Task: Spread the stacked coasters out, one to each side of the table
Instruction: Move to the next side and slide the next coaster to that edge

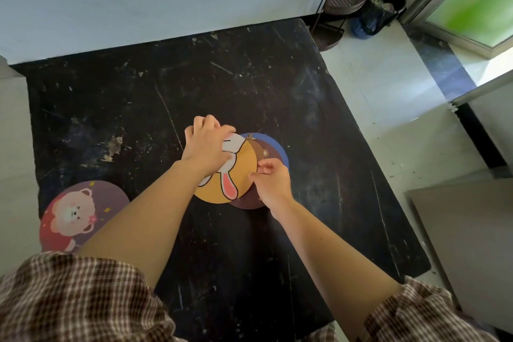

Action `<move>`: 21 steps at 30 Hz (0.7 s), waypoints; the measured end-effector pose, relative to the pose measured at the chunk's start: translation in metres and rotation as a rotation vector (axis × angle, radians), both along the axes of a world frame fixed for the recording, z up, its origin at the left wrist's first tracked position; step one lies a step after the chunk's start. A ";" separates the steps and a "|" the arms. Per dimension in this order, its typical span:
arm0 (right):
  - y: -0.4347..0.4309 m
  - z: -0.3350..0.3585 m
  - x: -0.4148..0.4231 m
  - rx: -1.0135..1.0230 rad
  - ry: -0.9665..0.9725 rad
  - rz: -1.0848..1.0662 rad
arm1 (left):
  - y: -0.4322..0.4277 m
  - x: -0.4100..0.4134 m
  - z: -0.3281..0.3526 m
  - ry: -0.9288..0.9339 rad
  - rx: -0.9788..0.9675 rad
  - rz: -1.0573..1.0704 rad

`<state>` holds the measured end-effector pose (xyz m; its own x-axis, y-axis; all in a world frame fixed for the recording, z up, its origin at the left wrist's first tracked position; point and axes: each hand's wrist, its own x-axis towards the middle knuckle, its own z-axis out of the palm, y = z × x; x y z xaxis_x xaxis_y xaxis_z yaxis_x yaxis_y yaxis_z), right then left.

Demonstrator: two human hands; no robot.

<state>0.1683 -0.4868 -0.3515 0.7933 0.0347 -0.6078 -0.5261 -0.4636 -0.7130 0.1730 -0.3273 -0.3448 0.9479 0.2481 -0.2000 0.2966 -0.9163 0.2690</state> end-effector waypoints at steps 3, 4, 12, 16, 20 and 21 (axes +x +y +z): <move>-0.002 0.003 -0.001 -0.042 0.042 0.065 | -0.004 -0.002 0.013 -0.145 -0.183 0.107; -0.004 0.004 -0.002 -0.050 0.046 0.093 | -0.006 -0.004 0.017 -0.141 -0.266 0.117; -0.048 0.028 -0.006 0.177 0.165 0.074 | -0.015 -0.039 0.054 -0.180 -0.755 0.312; -0.081 0.034 -0.009 0.298 0.246 0.073 | -0.041 -0.072 0.049 -0.199 -1.181 0.698; -0.112 0.034 -0.017 0.359 0.237 0.058 | -0.085 -0.110 0.028 -0.177 -1.520 1.078; -0.120 0.033 -0.019 0.350 0.224 0.034 | -0.099 -0.122 0.022 -0.159 -1.532 1.119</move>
<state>0.1496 -0.6065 -0.3185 0.6379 0.2936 -0.7119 -0.6744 -0.2334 -0.7005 0.0513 -0.4259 -0.3227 0.5298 0.3934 -0.7514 0.3954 0.6692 0.6291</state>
